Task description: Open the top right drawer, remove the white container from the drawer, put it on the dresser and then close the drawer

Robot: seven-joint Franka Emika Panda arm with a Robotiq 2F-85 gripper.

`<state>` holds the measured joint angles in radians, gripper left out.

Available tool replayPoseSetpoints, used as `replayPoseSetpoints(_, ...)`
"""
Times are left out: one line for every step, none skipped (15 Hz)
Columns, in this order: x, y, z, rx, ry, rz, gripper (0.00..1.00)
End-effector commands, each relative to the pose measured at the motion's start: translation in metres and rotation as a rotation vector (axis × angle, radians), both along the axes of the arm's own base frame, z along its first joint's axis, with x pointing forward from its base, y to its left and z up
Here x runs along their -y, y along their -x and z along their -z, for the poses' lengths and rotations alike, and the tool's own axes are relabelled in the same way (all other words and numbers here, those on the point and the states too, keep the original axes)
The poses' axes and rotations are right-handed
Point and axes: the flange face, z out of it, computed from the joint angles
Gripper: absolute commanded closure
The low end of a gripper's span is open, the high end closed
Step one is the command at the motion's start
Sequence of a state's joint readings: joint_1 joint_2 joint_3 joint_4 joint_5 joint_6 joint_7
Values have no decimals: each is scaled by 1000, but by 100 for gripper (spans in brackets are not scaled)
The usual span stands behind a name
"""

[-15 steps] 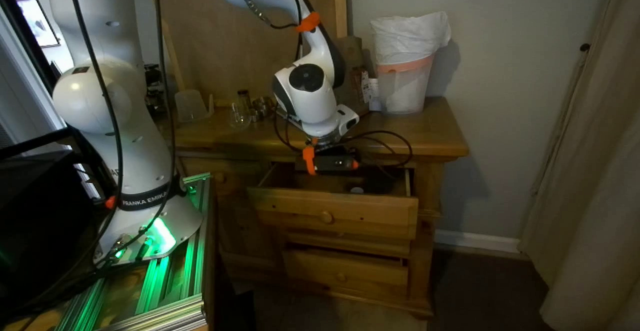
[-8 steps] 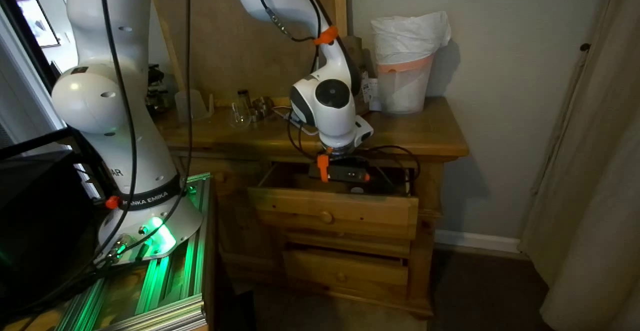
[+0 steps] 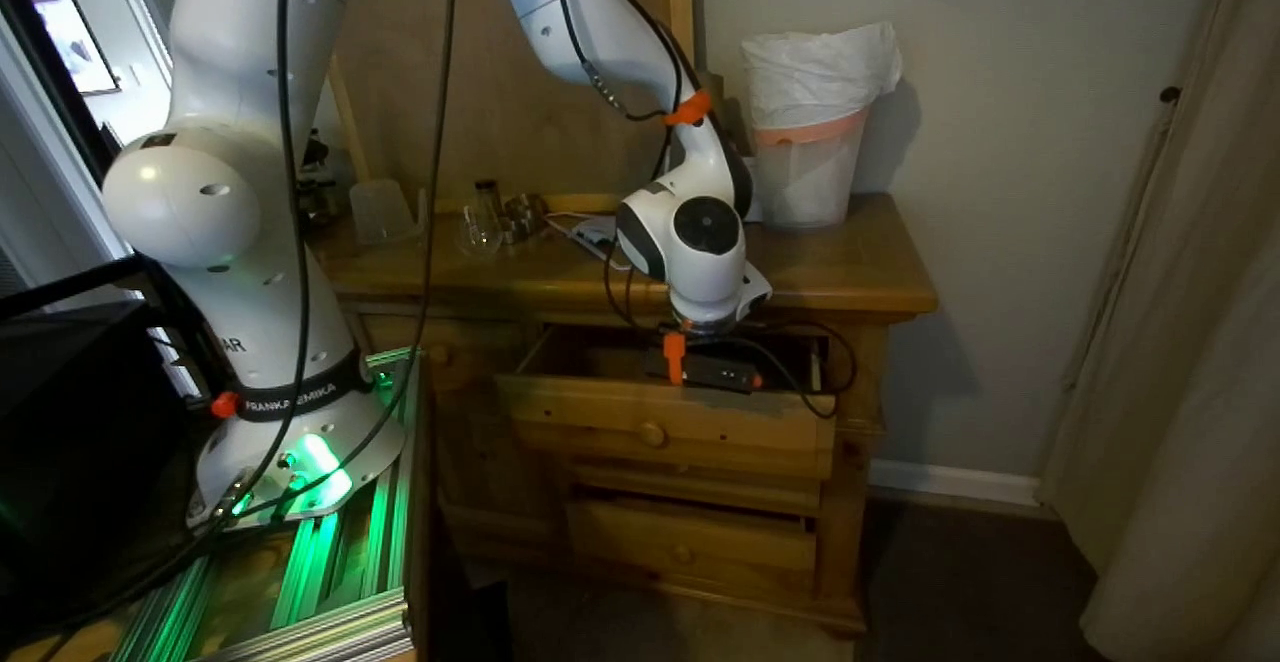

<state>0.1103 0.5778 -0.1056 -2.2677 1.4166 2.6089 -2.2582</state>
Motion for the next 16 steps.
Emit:
replayPoseSetpoints(3, -15, 20, -35, -9, -7, 0)
replayPoseSetpoints(3, -17, 24, -38, -9, -8, 0)
replayPoseSetpoints(3, -18, 27, -36, -8, -10, 0)
replayPoseSetpoints(4, -20, 31, -37, -9, -10, 0)
replayPoseSetpoints(4, -22, 33, -37, -13, -11, 0)
replayPoseSetpoints(6, -23, 36, -37, -15, -11, 15)
replayPoseSetpoints(6, -24, 37, -35, -16, -11, 28)
replayPoseSetpoints(7, -26, 39, -34, -17, -9, 34)
replayPoseSetpoints(7, -27, 39, -34, -19, -8, 43)
replayPoseSetpoints(8, -28, 41, -34, -19, -7, 50)
replayPoseSetpoints(8, -29, 41, -34, -20, -6, 56)
replayPoseSetpoints(9, -29, 42, -34, -21, -6, 64)
replayPoseSetpoints(9, -30, 43, -33, -21, -5, 70)
replayPoseSetpoints(10, -31, 42, -34, -20, -4, 78)
replayPoseSetpoints(11, -30, 40, -36, -20, -2, 79)
replayPoseSetpoints(11, -29, 37, -35, -21, -1, 79)
